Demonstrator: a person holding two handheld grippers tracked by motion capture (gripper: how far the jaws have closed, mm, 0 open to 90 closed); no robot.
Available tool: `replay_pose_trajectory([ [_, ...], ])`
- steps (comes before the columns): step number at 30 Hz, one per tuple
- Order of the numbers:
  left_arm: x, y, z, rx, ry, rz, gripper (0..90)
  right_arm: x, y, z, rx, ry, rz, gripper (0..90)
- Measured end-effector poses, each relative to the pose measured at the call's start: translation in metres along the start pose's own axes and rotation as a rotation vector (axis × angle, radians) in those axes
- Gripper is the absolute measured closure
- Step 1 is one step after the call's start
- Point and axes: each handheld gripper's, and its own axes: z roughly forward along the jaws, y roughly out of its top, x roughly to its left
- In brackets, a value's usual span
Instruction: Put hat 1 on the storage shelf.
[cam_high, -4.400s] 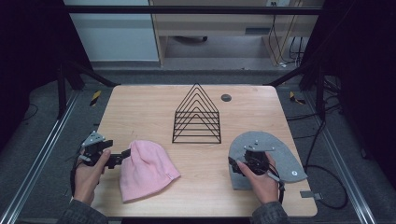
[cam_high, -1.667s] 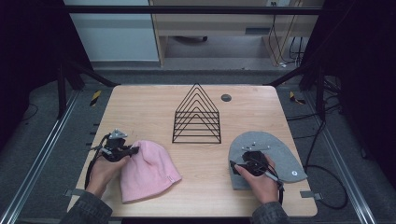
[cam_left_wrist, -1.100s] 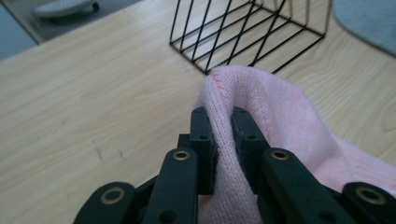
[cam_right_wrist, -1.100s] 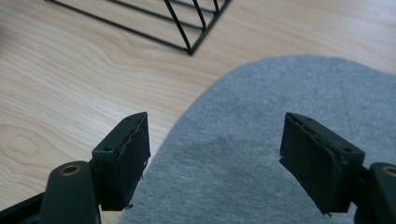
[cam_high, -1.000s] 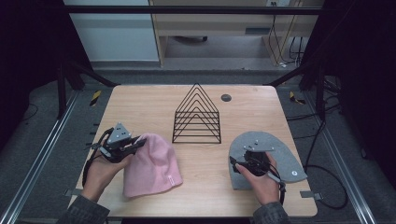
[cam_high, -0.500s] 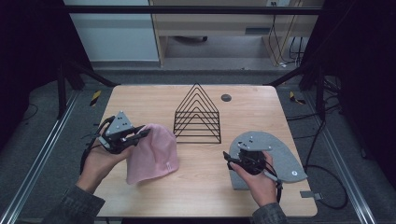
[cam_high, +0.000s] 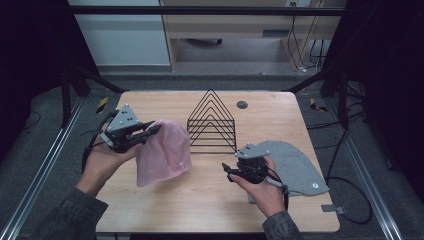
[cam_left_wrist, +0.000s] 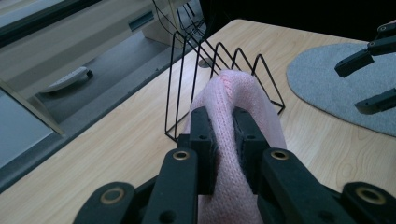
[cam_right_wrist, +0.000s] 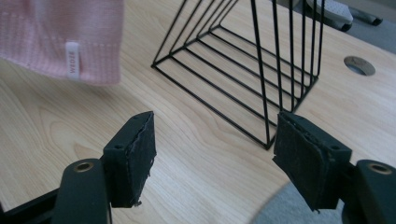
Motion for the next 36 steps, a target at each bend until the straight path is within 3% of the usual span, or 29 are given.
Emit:
replay_pose_trajectory([
  [7,0.007,0.009,-0.001,0.004,-0.005,-0.016,80.3,0.008,0.018,0.002,0.008,0.022,-0.051,27.0],
  [16,0.012,0.026,-0.008,-0.023,-0.016,-0.021,80.3,0.019,0.043,0.008,-0.003,0.091,-0.08,23.9],
  [29,0.009,0.047,-0.016,-0.049,-0.019,0.009,80.0,0.03,0.062,0.027,-0.014,0.169,-0.1,34.3],
  [36,0.007,0.057,-0.018,-0.077,-0.069,0.016,79.9,0.033,0.071,0.04,-0.023,0.236,-0.099,34.5],
])
